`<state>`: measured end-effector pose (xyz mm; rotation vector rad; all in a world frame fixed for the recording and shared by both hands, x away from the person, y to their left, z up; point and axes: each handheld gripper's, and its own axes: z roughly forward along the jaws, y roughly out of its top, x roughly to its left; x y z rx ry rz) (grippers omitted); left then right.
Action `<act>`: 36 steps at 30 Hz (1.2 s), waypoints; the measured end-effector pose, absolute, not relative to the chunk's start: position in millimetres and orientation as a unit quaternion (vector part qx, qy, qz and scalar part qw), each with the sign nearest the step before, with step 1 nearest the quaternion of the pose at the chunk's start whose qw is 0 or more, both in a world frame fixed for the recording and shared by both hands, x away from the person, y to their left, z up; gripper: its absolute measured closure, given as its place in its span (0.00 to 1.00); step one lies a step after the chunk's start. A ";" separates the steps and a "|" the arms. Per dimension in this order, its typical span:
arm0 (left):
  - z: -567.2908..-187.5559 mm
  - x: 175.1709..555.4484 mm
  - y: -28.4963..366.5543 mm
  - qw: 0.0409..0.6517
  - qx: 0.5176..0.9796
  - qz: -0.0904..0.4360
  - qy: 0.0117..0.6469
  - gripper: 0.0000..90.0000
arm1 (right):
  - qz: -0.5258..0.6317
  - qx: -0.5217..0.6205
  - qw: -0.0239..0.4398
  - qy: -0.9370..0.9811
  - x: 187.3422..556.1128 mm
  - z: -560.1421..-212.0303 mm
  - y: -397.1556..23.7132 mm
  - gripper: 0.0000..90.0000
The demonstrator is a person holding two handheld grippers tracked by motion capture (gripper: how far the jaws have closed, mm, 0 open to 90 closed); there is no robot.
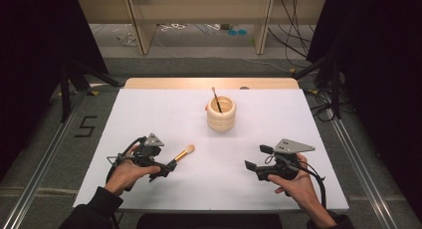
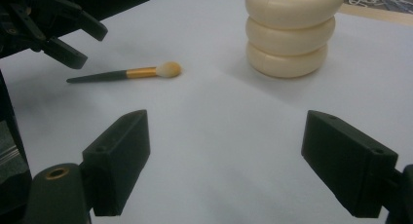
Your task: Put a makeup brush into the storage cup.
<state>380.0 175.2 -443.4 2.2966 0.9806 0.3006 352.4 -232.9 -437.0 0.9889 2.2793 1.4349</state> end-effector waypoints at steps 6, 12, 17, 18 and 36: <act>-442.1 388.0 169.5 0.270 0.886 0.108 0.361 0.22 | 0.494 0.342 0.145 0.787 351.7 -437.1 -233.0 0.21; -440.0 398.4 163.4 0.233 0.903 0.090 0.350 0.23 | 0.491 0.340 0.149 0.788 352.0 -437.0 -233.5 0.21; -439.3 404.8 157.2 0.203 0.915 0.084 0.339 0.26 | 0.496 0.338 0.139 0.787 352.0 -437.9 -231.8 0.21; -440.7 406.1 153.9 0.200 0.914 0.081 0.344 0.27 | 0.495 0.332 0.144 0.790 352.6 -438.6 -232.1 0.21; -442.4 421.0 142.9 0.133 0.936 0.055 0.320 0.35 | 0.497 0.333 0.140 0.789 353.0 -440.1 -230.1 0.22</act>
